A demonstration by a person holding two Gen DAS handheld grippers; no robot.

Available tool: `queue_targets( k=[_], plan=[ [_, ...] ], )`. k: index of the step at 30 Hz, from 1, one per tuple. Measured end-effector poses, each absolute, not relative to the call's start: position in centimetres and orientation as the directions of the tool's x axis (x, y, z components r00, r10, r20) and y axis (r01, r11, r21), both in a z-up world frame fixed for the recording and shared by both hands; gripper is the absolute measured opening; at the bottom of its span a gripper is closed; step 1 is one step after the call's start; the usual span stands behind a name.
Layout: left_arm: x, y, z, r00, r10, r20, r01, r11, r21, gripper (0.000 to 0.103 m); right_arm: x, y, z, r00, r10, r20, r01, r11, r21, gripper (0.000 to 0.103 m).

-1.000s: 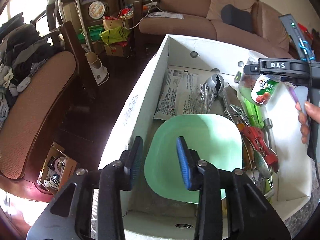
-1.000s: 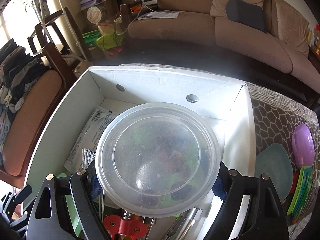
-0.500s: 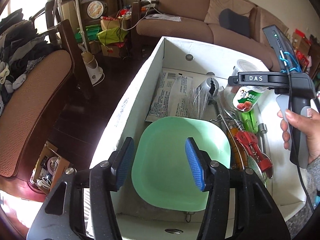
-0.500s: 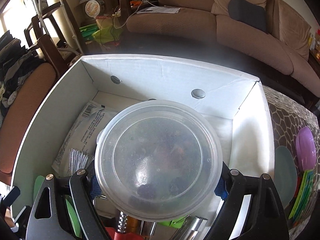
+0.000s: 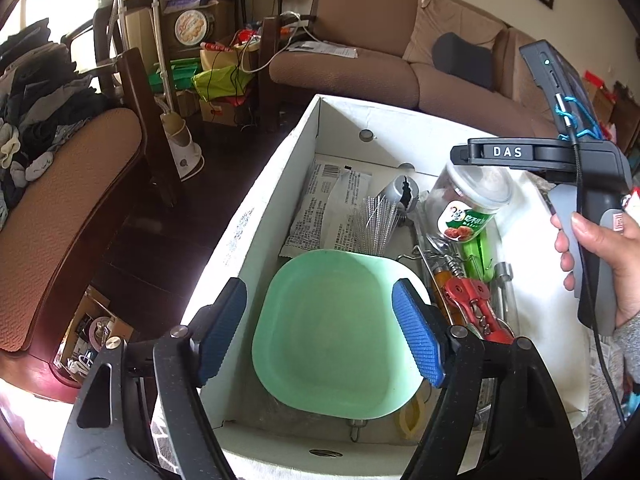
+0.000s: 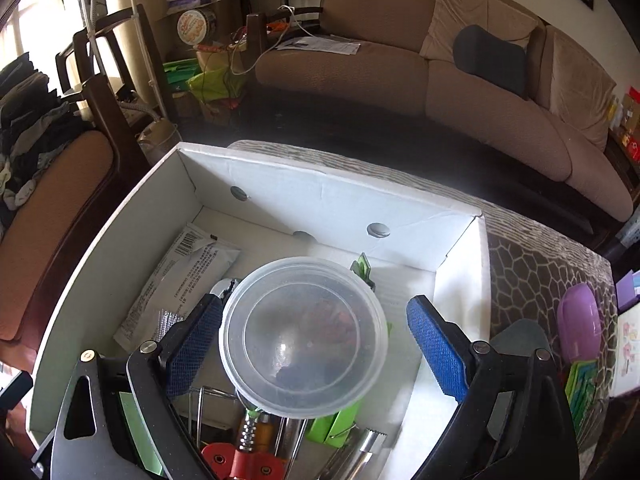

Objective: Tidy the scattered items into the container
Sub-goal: 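Release the tub and green plate into the white box with both grippers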

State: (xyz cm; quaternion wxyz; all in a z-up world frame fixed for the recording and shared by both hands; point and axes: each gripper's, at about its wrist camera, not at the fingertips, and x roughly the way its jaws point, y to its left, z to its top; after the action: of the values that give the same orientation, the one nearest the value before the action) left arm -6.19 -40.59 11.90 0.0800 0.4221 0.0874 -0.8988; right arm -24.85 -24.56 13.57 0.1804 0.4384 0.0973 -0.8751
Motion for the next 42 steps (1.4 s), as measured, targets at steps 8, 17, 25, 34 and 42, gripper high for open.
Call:
queue_targets(
  k=[8, 17, 25, 34, 42],
  plan=[
    [-5.7, -37.5, 15.0, -0.661, -0.058, -0.748, 0.189, -0.978, -0.091, 0.084, -22.5, -21.8, 17.8, -0.586, -0.265, -0.766, 0.405, -0.914, 0.007, 0.096],
    [-5.5, -32.7, 18.5, -0.698, -0.013, -0.716, 0.138, -0.984, -0.117, 0.103, -18.8, -13.7, 21.8, -0.572, -0.367, -0.734, 0.416, -0.900, 0.126, 0.096],
    [-6.1, -25.6, 19.2, -0.688, 0.089, -0.721, 0.053, -0.984, -0.171, 0.103, -15.5, -3.2, 22.7, -0.584, -0.359, -0.728, 0.380, -0.913, 0.146, 0.096],
    [-7.3, -16.0, 17.7, -0.645, 0.168, -0.746, -0.029, -0.980, -0.195, 0.103, -11.8, 8.3, 21.3, -0.599, -0.332, -0.728, 0.310, -0.935, 0.171, 0.096],
    [-9.8, -9.1, 15.0, -0.616, 0.174, -0.768, -0.050, -0.982, -0.182, 0.094, -10.5, 16.2, 17.4, -0.614, -0.280, -0.738, 0.225, -0.958, 0.176, 0.085]
  ],
)
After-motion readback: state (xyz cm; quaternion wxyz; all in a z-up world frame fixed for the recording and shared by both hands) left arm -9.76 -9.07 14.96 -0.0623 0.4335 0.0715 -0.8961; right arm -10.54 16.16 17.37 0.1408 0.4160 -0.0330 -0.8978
